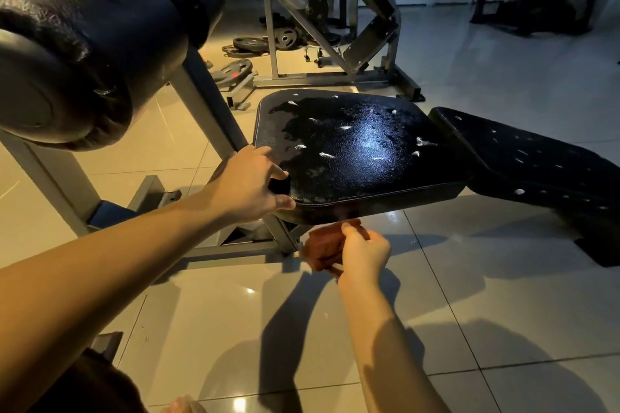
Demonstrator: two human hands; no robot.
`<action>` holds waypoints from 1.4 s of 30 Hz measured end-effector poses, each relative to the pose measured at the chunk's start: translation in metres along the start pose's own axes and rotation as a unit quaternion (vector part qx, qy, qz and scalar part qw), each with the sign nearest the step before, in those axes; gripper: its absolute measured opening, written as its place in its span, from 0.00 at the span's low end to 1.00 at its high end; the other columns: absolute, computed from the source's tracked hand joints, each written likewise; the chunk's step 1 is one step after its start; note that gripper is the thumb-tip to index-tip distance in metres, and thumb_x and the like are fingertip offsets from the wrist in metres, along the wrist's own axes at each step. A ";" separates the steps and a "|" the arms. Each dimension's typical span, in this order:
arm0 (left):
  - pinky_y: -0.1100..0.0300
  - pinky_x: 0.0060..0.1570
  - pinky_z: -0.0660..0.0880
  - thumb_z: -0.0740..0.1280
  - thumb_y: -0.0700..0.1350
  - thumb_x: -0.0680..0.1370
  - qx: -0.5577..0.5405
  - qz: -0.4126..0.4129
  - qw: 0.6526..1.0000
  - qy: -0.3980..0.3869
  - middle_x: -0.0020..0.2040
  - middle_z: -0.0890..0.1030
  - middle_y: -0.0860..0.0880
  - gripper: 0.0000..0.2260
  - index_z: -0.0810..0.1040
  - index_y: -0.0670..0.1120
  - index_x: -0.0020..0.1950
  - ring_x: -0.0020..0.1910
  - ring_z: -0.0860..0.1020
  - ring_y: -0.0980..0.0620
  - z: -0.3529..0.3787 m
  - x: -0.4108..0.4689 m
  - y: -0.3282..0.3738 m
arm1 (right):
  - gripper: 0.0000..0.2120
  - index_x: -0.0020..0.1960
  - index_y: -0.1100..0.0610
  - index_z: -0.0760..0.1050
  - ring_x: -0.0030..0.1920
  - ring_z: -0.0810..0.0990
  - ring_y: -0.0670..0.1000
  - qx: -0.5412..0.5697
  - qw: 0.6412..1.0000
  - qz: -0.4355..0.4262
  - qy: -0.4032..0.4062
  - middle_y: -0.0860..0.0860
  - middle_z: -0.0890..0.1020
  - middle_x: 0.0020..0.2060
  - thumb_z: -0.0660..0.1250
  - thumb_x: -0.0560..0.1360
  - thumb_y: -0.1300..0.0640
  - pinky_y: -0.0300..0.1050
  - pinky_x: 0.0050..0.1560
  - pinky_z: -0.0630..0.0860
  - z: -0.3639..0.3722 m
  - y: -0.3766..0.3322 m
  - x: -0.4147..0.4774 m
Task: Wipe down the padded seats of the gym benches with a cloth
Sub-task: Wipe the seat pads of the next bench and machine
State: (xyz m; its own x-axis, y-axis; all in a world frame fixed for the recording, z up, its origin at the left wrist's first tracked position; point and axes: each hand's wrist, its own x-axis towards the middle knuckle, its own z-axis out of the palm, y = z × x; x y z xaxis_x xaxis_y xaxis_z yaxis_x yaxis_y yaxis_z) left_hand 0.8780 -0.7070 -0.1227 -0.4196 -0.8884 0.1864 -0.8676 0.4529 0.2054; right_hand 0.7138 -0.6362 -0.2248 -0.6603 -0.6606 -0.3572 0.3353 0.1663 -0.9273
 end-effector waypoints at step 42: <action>0.59 0.53 0.66 0.75 0.63 0.71 -0.016 -0.011 0.999 0.035 0.57 0.75 0.54 0.26 0.82 0.51 0.65 0.58 0.69 0.55 0.007 -0.004 0.003 | 0.06 0.52 0.60 0.81 0.47 0.78 0.55 -0.264 0.900 -0.329 0.114 0.55 0.82 0.48 0.66 0.79 0.60 0.45 0.48 0.70 -0.042 -0.015 0.049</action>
State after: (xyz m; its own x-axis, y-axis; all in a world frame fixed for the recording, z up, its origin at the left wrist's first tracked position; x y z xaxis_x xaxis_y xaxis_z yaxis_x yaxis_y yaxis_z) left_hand 0.8753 -0.7023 -0.1295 -0.3808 -0.8909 0.2475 -0.8668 0.4372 0.2400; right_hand 0.6480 -0.6404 -0.2332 -0.7399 -0.5863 0.3298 -0.5045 0.1593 -0.8486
